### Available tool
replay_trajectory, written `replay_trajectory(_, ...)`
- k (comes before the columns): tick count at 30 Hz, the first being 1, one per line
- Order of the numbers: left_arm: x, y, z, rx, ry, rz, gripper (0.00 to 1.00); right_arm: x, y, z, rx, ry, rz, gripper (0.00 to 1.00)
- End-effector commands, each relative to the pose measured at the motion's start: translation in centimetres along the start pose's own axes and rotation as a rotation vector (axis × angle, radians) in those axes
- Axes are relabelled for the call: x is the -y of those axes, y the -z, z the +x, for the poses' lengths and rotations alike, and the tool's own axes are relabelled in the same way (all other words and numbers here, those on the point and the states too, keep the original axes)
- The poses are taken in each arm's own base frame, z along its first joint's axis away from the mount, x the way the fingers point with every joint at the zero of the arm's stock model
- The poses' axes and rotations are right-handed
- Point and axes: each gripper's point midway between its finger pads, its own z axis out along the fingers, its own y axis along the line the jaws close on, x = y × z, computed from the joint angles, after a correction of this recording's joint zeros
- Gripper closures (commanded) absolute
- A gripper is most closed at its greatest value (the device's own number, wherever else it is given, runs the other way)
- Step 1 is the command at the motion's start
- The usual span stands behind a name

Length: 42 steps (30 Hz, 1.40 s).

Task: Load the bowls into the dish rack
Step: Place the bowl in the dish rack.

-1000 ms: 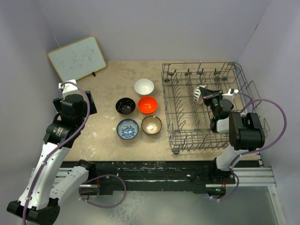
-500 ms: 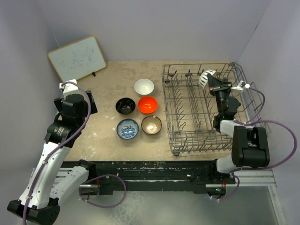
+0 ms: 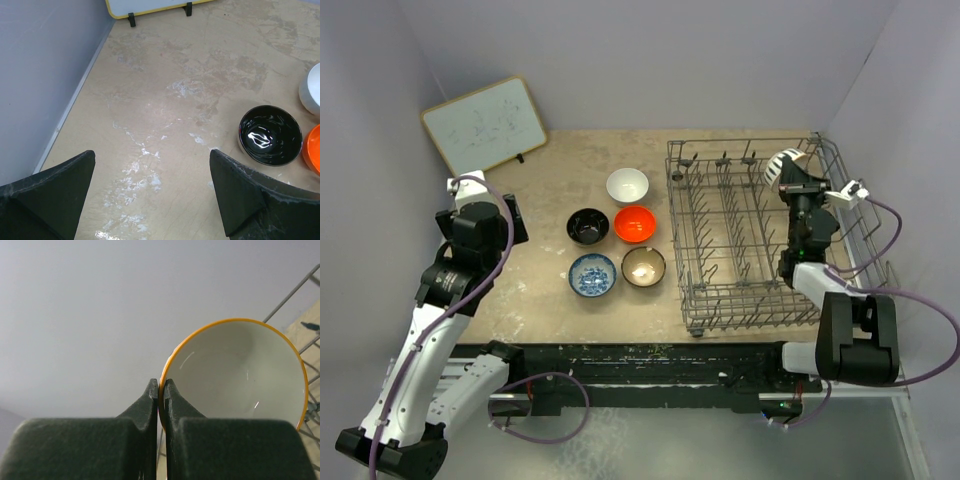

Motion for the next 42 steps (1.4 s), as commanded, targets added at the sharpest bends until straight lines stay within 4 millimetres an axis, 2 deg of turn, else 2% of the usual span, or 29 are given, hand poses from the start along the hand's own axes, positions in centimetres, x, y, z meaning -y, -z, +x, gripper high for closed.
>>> replay_trajectory(1,0.2,0.0,-0.8,0.037,0.019,0.013,0.01,-1.8,0.1,-3.2,0.127,0.032,-0.031,1.0)
replay_trajectory(15,0.2,-0.4,-0.7,0.041,0.005,0.005,0.01,5.6,-0.7,-0.1,0.06,-0.03,0.212,1.0)
replay_trajectory(21,0.3,-0.4,-0.6,0.038,0.0,0.003,0.01,8.3,-0.1,0.4,0.056,-0.031,0.327,1.0)
replay_trajectory(28,0.3,-0.4,-0.3,0.036,0.003,0.01,0.01,9.6,0.1,1.4,0.001,-0.023,0.408,0.99)
replay_trajectory(36,0.6,-0.3,0.0,0.036,0.003,0.025,0.01,9.2,0.4,1.2,-0.028,-0.005,0.456,0.93)
replay_trajectory(38,0.6,-0.3,0.0,0.037,0.004,0.028,0.01,9.2,0.5,1.3,-0.037,-0.001,0.467,0.9)
replay_trajectory(42,0.7,-0.3,0.0,0.039,0.003,0.031,0.01,9.3,0.8,1.5,-0.056,-0.004,0.487,0.78)
